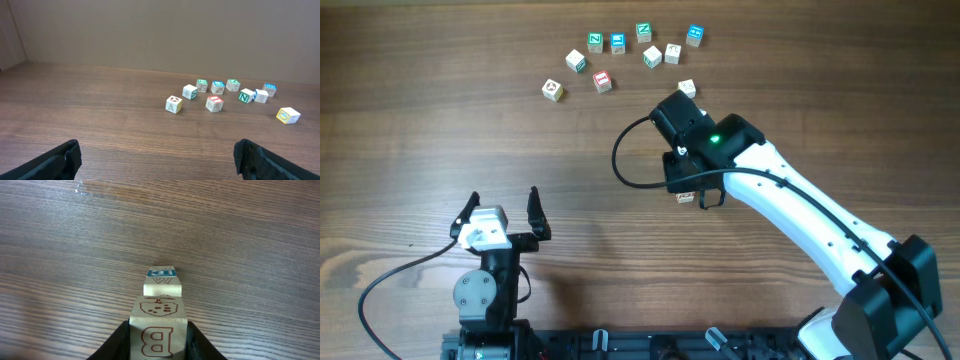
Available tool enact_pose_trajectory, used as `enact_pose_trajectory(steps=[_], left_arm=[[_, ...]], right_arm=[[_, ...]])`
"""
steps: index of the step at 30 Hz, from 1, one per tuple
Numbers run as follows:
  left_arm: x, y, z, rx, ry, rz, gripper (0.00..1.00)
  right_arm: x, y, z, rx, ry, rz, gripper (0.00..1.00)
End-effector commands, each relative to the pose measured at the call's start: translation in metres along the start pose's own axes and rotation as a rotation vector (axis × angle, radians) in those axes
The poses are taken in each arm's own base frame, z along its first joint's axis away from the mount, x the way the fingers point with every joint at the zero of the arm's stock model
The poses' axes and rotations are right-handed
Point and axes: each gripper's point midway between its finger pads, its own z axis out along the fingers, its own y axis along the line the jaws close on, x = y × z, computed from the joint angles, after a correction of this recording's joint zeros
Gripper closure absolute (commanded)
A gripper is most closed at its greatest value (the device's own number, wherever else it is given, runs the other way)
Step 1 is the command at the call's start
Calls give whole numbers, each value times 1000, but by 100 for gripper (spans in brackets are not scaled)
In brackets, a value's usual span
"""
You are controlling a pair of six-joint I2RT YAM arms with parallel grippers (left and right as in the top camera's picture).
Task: Form a tower
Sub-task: 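Lower the B block onto the ladybug block and align it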
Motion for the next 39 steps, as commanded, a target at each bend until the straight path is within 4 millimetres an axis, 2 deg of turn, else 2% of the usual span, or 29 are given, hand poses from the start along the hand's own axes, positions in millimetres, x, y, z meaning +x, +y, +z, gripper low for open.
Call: enact_pose_trajectory(steps=[1,5,39], left_arm=[[0,4,0,-19,-3,18,0],[0,4,0,-19,-3,18,0],[0,4,0,-19,-3,18,0]], right_arm=[[4,-2,11,10,26,-9,70],[8,-3,19,14,35,-11,70],[0,-4,19,25,-2,20,66]])
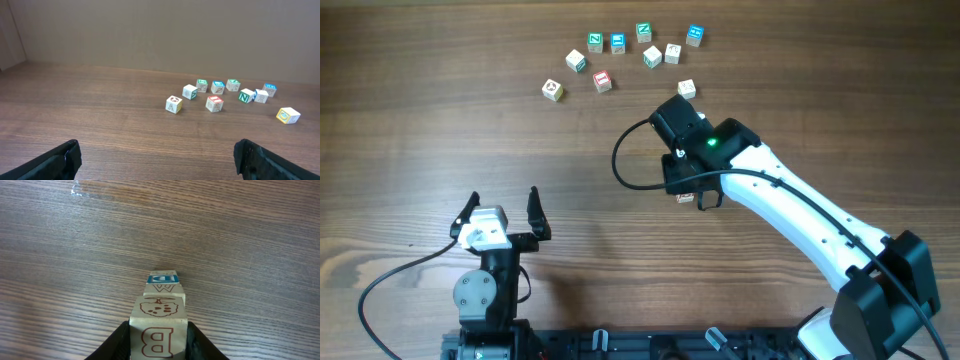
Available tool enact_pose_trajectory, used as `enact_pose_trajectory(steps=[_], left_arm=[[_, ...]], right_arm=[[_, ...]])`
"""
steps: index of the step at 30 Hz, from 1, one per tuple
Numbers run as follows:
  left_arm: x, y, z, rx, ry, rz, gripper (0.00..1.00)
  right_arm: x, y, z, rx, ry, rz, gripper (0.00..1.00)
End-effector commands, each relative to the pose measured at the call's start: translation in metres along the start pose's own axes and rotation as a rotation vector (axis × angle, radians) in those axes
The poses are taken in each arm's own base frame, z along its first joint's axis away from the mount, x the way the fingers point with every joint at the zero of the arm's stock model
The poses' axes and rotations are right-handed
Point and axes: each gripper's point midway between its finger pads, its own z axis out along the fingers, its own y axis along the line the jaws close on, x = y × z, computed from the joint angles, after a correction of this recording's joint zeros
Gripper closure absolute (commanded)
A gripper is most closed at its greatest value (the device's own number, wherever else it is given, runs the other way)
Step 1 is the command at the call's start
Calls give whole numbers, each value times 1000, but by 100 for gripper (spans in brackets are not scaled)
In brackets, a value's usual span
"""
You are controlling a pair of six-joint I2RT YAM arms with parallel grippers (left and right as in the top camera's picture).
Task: Form a tower
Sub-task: 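Lower the B block onto the ladybug block and align it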
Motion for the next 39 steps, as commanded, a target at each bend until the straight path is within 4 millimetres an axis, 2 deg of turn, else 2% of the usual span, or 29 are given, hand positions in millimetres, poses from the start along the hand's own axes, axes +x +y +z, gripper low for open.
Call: enact_pose_trajectory(steps=[1,10,25,29,39], left_arm=[[0,4,0,-19,-3,18,0],[0,4,0,-18,-3,18,0],[0,4,0,-19,-3,18,0],[0,4,0,-19,-3,18,0],[0,4,0,-19,-3,18,0]], right_arm=[[-1,-5,6,28,4,13,66],[2,-6,6,33,14,20,66],[2,-9,6,46,14,34,60],[2,-8,6,45,14,14,64],[0,-7,6,41,6,-17,62]])
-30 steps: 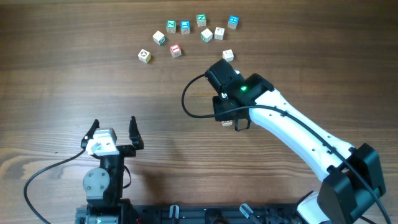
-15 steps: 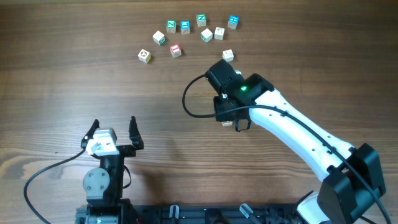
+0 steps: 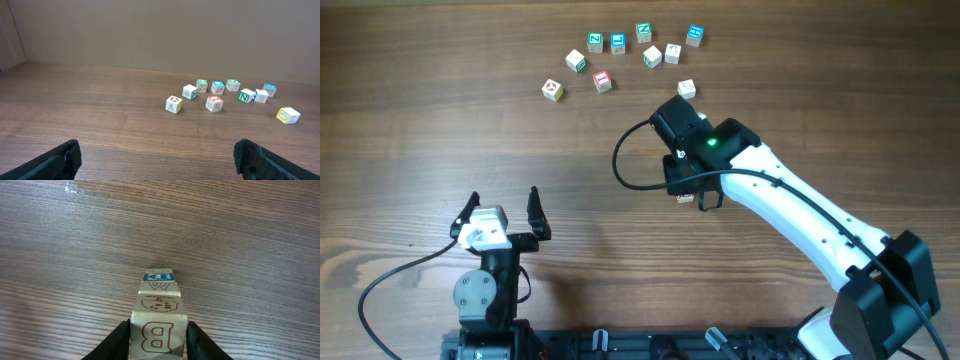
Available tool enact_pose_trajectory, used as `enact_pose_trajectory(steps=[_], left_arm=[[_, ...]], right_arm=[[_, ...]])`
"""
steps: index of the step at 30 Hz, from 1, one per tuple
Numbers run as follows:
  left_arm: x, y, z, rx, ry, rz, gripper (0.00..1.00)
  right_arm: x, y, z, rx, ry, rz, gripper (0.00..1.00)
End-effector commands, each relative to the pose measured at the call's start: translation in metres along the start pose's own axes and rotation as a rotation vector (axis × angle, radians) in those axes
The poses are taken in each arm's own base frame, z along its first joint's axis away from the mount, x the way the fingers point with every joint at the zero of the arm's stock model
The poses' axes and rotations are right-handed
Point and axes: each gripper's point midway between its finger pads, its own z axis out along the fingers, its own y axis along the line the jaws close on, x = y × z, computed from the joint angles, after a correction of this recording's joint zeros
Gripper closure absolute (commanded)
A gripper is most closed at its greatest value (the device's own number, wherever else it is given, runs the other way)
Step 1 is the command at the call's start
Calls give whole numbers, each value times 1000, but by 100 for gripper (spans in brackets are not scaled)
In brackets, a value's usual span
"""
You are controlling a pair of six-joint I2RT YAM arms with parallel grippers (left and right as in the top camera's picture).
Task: Form a tower
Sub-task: 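Lower the B block onto the ladybug block and align it, then open the right gripper and lift away from the stack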
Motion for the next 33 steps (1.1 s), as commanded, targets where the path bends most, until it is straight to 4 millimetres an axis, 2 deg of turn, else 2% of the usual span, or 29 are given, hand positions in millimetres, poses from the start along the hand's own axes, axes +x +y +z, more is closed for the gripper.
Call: enact_pose_trajectory(steps=[1,18,22,24,26,29,30,33], left_arm=[[0,4,0,-19,-3,18,0],[0,4,0,-19,-3,18,0],[0,4,0,-19,-3,18,0],[0,4,0,-19,-3,18,0],[0,4,0,-19,-3,18,0],[0,4,0,-19,-3,18,0],[0,4,0,-19,-3,18,0],[0,4,0,-19,-3,18,0]], right_arm=[[-2,-4,6,24,-2,-11,62],[-6,-3,6,22,-15,-36,64],[-6,-3,6,21,-16,-35,62],[-6,-3,6,21,-15,-36,56],[-6,-3,6,21,-16,-35,43],[-8,-1,6,16,-26,-34,17],[-10,-1,6,12,-34,-33,3],[-18,3,6,-2,-66,-28,0]])
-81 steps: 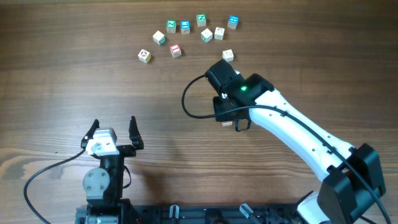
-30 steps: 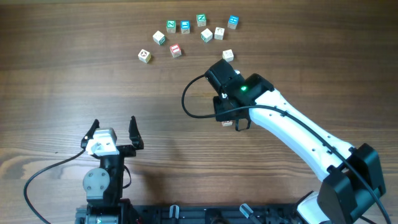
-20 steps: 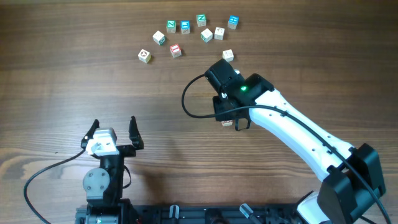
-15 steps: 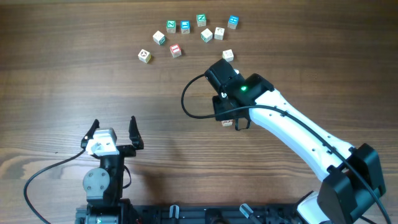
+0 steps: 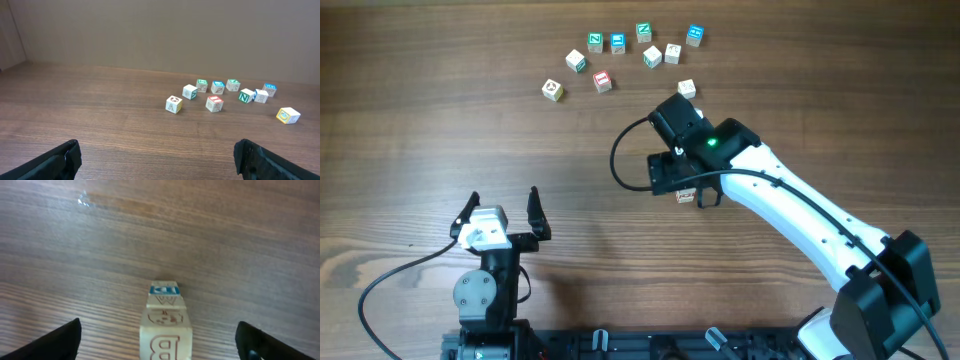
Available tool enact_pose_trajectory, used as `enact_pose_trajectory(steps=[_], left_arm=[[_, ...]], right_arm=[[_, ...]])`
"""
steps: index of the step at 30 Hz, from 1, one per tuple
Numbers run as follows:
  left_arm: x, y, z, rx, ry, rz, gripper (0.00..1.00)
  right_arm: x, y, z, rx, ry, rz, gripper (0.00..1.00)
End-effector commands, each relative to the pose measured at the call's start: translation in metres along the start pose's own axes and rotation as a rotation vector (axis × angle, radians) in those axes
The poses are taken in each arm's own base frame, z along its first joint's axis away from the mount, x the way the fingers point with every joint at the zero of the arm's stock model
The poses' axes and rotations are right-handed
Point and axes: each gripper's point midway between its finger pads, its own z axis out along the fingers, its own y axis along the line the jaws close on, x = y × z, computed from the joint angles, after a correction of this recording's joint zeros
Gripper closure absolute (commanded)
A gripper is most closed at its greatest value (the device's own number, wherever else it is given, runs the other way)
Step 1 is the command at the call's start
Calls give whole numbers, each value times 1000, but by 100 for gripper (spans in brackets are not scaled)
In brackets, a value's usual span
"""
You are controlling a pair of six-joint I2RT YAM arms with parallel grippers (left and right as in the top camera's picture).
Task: Form a tower
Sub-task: 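Open the right gripper and lift away from the stack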
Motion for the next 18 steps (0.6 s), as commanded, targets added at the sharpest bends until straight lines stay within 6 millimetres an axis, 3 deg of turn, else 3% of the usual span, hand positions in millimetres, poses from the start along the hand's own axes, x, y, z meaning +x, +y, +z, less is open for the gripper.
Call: enact_pose_trajectory(steps=[1,6,13,18], left_arm=[[0,4,0,-19,-3,18,0],[0,4,0,-19,-3,18,0],[0,4,0,-19,-3,18,0],[0,4,0,-19,-3,18,0]], right_arm=[[-9,-1,6,14,-31,8,0],[-22,3,6,-6,-82,17,0],[-34,-15,7,21,-106,46,0],[-34,-16,7,21,-109,40,0]])
